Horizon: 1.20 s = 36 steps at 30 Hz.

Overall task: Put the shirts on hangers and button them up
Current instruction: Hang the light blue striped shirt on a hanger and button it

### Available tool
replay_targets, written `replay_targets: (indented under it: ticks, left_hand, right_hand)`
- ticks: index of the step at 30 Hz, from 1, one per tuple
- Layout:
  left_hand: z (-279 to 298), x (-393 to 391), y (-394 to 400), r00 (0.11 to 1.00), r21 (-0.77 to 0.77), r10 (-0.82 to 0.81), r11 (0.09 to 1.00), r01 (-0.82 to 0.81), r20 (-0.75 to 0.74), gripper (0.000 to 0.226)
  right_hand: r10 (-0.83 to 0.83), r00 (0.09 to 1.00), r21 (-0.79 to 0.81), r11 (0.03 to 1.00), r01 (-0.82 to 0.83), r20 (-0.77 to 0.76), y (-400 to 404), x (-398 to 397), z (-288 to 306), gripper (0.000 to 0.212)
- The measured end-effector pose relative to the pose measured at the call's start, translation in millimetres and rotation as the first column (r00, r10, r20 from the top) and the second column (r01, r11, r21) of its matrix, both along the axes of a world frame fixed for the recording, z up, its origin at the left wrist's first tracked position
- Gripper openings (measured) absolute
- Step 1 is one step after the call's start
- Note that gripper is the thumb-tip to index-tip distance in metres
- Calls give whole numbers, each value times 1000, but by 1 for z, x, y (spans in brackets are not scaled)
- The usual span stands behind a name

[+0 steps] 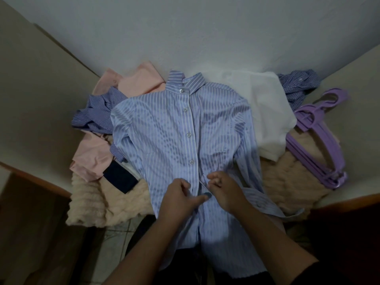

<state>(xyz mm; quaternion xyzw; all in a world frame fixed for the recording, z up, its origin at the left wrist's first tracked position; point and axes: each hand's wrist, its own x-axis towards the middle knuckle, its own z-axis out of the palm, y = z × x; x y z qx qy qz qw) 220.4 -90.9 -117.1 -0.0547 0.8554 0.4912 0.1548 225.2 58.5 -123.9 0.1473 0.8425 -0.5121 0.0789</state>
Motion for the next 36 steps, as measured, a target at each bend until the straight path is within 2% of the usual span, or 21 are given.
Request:
replay_targets:
  ticks: [4, 7, 10, 13, 16, 18, 21, 27, 30, 34, 36]
  left_hand:
    - [-12, 6, -5, 995, -146, -42, 989, 28, -91, 21]
    - [-18, 5, -9, 993, -193, -71, 980, 51, -99, 17]
    - [-18, 8, -7, 996, -77, -33, 997, 27, -78, 18]
    - [-15, 7, -5, 999, 66, 51, 997, -51, -3, 29]
    - [-11, 5, -2, 993, 239, 75, 966, -95, 93, 42]
    - [-6, 4, -1, 989, 316, 75, 942, -113, 129, 44]
    - [0, 3, 1, 991, 328, 74, 939, -108, 115, 44]
    - [7, 3, 3, 988, 305, 83, 945, -118, 127, 34]
    - [10, 4, 3, 989, 307, 87, 944, -121, 122, 31]
    - [13, 3, 1, 988, 314, 99, 940, -132, 121, 39]
    - [14, 1, 0, 983, 319, 122, 934, -161, 136, 39]
  right_hand:
    - [76, 997, 100, 992, -77, 17, -7, 6, -3, 25]
    - [130, 990, 143, 980, -136, 49, -11, 2, -3, 27]
    - [102, 992, 120, 987, -110, 72, -16, -3, -4, 38]
    - [59, 990, 43, 997, -65, 129, -21, -7, 1, 28]
    - [55, 987, 17, 998, -58, 151, -23, -11, 1, 38]
    - [25, 987, 5, 1000, -26, 161, -24, -11, 1, 37]
    - [-51, 990, -43, 997, 57, 130, -24, -8, 5, 26]
    - [-175, 971, -332, 917, 220, 161, -22, -3, 14, 13]
    - [-191, 969, -354, 905, 237, 160, -22, -2, 16, 15]
    - [-168, 981, -353, 916, 190, 92, -21, 0, 22, 10]
    - [-163, 986, -338, 926, 169, 47, -22, 2, 27, 15]
